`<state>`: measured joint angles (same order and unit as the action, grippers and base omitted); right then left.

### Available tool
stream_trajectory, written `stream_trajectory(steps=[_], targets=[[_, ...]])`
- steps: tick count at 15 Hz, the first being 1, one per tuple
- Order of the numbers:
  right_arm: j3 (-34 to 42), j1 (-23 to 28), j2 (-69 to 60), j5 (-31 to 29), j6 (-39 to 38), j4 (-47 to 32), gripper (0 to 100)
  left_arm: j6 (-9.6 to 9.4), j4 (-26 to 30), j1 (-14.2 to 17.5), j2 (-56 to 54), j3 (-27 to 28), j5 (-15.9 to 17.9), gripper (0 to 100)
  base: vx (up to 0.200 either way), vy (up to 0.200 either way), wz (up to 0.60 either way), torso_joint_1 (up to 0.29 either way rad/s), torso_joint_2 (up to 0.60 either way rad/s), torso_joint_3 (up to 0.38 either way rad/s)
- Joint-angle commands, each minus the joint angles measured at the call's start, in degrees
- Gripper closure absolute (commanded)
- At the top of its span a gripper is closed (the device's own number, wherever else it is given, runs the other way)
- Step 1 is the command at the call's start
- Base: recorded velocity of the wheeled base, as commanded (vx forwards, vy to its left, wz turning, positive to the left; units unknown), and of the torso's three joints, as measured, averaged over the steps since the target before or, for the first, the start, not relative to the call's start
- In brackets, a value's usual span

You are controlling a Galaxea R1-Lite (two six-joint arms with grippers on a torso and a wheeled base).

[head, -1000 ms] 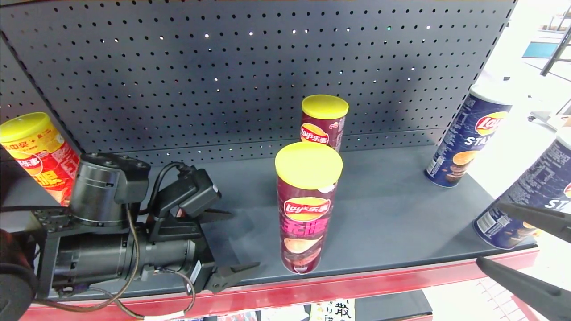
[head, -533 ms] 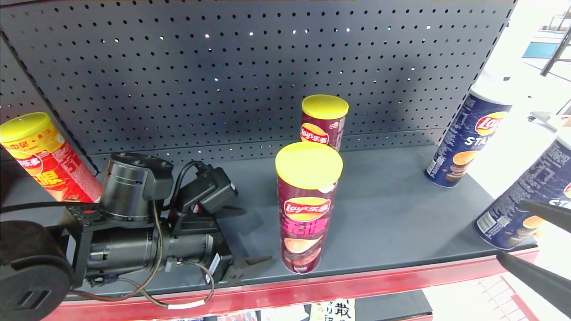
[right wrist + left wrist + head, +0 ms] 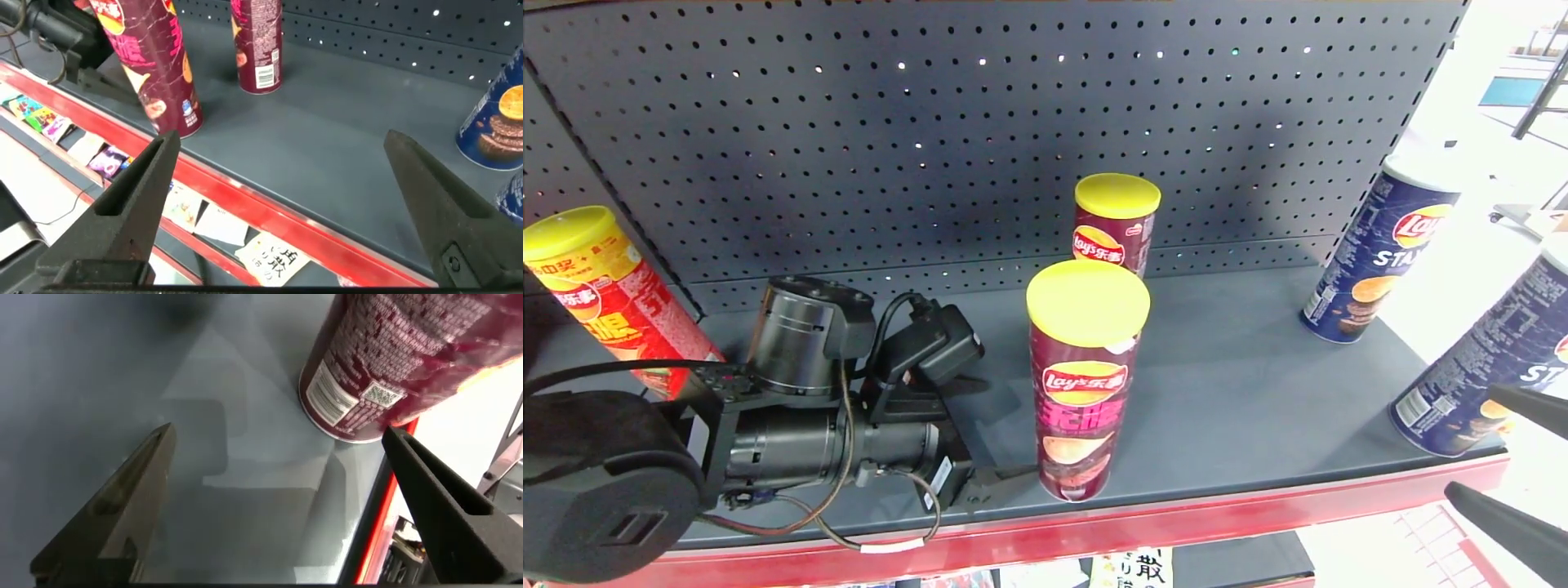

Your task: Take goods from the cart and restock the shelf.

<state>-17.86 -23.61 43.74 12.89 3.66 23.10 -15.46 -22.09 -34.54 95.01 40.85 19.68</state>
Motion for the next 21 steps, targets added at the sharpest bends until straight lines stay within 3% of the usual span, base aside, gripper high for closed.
stream_trajectory(steps=[1, 21], targets=[[0.02, -0.03, -0.32, 0.03, -0.05, -0.07, 0, -0.01, -0.06, -0.53, 0.79, 0.55, 0.01, 0, 0.0, 0.0, 0.0, 0.0, 0.0, 0.0], [0.19, -0.03, -1.02, 0.03, -0.23, -0.34, 0, -0.01, -0.06, -1.41, 3.69, 2.92, -1.22, 0, 0.0, 0.0, 0.0, 0.0, 0.0, 0.0]])
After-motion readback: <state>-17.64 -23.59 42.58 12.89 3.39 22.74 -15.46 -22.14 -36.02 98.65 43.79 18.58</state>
